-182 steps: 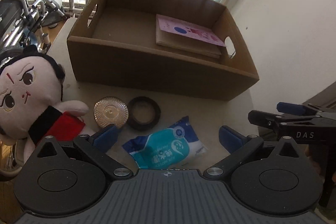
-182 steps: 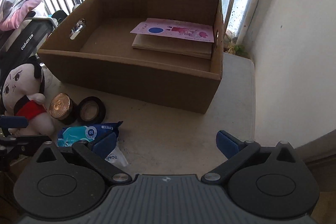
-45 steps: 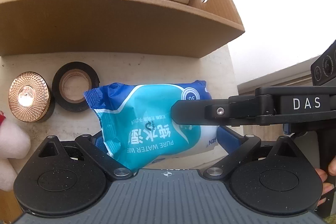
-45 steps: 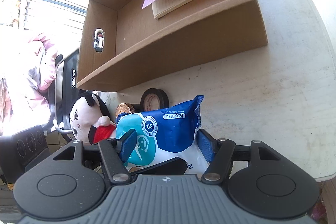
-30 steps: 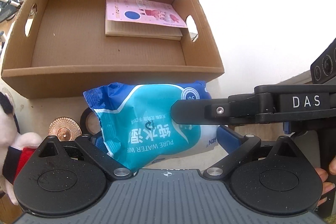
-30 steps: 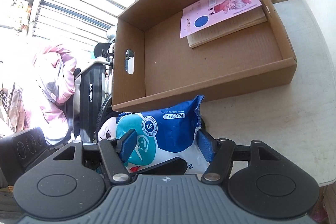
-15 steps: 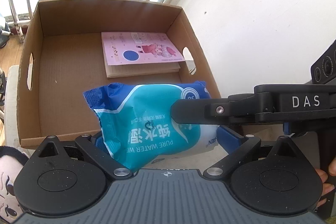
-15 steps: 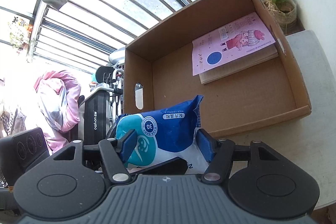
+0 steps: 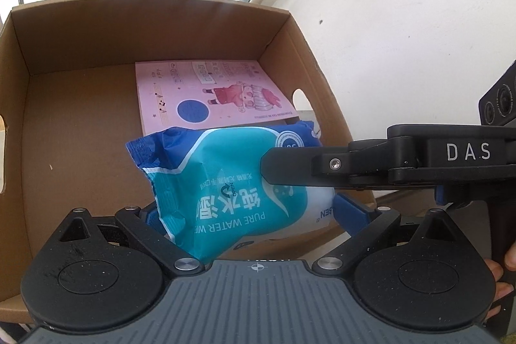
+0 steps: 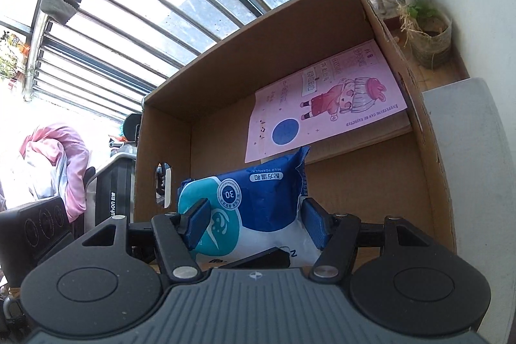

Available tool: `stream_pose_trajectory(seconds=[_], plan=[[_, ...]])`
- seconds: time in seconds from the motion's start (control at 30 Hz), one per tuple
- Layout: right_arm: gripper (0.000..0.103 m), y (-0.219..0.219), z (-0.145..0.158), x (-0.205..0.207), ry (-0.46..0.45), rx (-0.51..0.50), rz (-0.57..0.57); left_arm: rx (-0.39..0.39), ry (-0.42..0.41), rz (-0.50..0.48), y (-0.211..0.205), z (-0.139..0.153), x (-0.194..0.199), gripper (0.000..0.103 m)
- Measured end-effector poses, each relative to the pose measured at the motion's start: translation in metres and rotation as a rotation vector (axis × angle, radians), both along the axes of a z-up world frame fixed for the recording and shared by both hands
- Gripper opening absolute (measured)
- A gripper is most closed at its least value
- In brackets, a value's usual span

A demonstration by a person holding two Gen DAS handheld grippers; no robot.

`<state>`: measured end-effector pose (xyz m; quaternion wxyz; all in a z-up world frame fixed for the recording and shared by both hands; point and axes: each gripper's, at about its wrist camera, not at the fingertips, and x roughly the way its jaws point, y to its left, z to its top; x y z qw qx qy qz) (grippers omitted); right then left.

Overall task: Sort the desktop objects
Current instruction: 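Lift the wipes pack with the right gripper and carry it over the box, then lower the wipes pack into the box beside the pink book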

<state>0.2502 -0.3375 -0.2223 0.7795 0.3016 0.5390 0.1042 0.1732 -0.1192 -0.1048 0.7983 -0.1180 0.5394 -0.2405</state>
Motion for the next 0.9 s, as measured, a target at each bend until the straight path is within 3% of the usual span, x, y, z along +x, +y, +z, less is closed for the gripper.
stream_pose_trajectory(seconds=[0.2, 0.27, 0.4, 0.5, 0.67, 0.9], plan=[[0.062, 0.002, -0.018, 0.014, 0.03, -0.149, 0.047, -0.01, 0.051, -0.005, -0.017, -0.038, 0.019, 0.099], [0.062, 0.004, -0.021, 0.016, 0.038, -0.193, 0.061, 0.023, 0.089, -0.018, -0.024, -0.05, 0.025, 0.1], [0.062, 0.007, -0.027, 0.02, 0.062, -0.216, 0.086, 0.094, 0.119, -0.029, -0.031, -0.063, 0.031, 0.1], [0.062, 0.008, -0.03, 0.024, 0.075, -0.208, 0.095, 0.04, 0.113, -0.012, -0.016, -0.058, 0.029, 0.1], [0.062, 0.01, -0.037, 0.031, 0.096, -0.176, 0.118, 0.015, 0.115, -0.001, 0.001, -0.055, 0.021, 0.1], [0.06, 0.013, -0.045, 0.038, 0.108, -0.2, 0.148, -0.008, 0.152, -0.039, -0.006, -0.067, 0.024, 0.1]])
